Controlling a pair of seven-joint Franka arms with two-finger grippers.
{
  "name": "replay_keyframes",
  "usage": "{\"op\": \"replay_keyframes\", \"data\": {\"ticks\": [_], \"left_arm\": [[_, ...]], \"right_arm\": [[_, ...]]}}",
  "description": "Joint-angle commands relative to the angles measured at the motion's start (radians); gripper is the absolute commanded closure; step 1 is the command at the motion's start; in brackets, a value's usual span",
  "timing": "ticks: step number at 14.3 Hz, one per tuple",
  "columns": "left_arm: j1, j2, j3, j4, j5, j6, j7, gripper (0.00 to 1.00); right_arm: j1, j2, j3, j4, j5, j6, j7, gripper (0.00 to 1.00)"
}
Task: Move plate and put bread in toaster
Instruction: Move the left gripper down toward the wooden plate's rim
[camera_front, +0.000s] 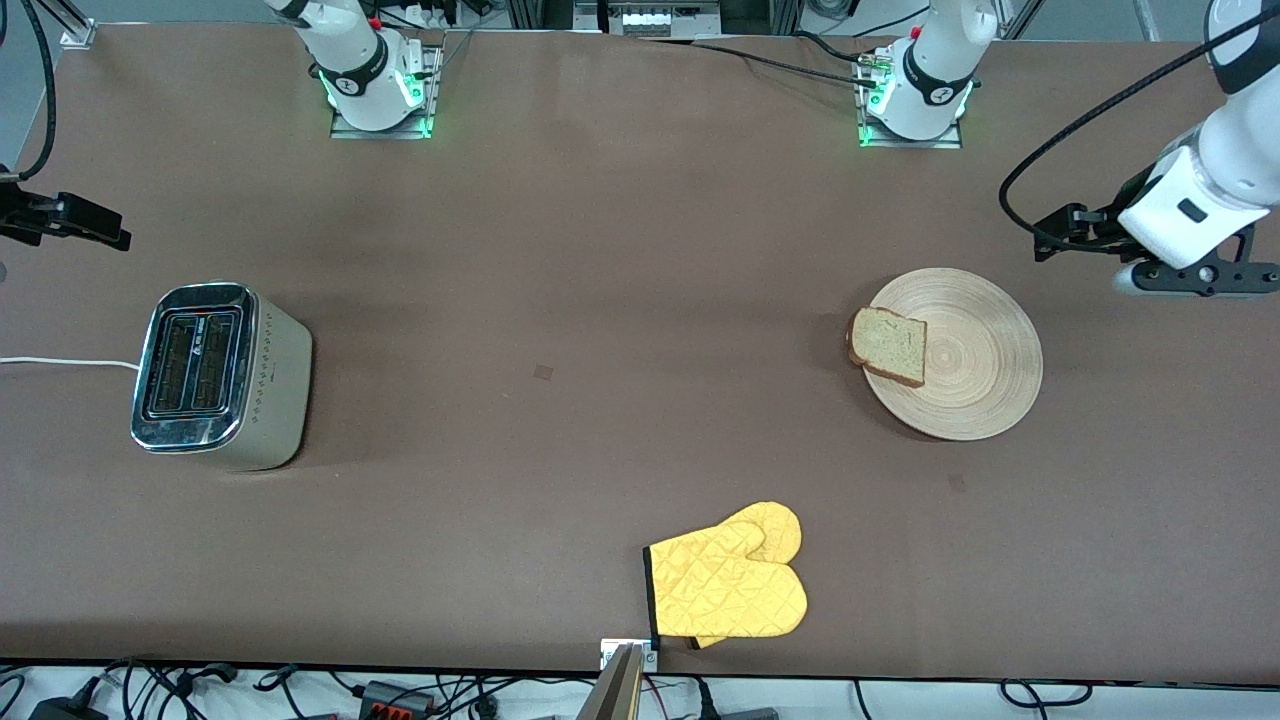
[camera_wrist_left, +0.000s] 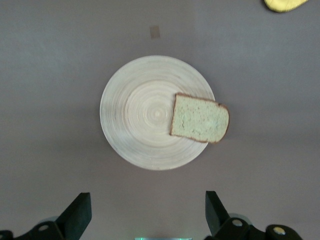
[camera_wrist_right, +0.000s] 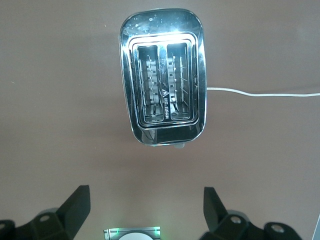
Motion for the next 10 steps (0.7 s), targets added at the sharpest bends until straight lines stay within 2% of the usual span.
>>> {"op": "replay_keyframes", "data": {"ticks": [1, 4, 9, 10], "left_arm": [[-0.009, 0.062, 0.004, 0.096, 0.006, -0.053, 0.007, 0.0], [0.007, 0.152, 0.006, 0.164, 0.007, -0.056, 0.01, 0.0], [0.125, 0.231, 0.016, 0.168, -0.003, -0.05, 0.039, 0.0], [0.146, 0.243, 0.019, 0.168, -0.044, -0.045, 0.08, 0.0]], "right_arm": [[-0.005, 0.006, 0.003, 0.016, -0.002, -0.012, 0.011, 0.0], [-0.005, 0.006, 0.003, 0.019, -0.002, -0.014, 0.011, 0.0], [-0.006, 0.006, 0.003, 0.016, -0.002, -0.014, 0.011, 0.0], [-0.006, 0.006, 0.003, 0.016, -0.002, -0.014, 0.011, 0.0]]}}
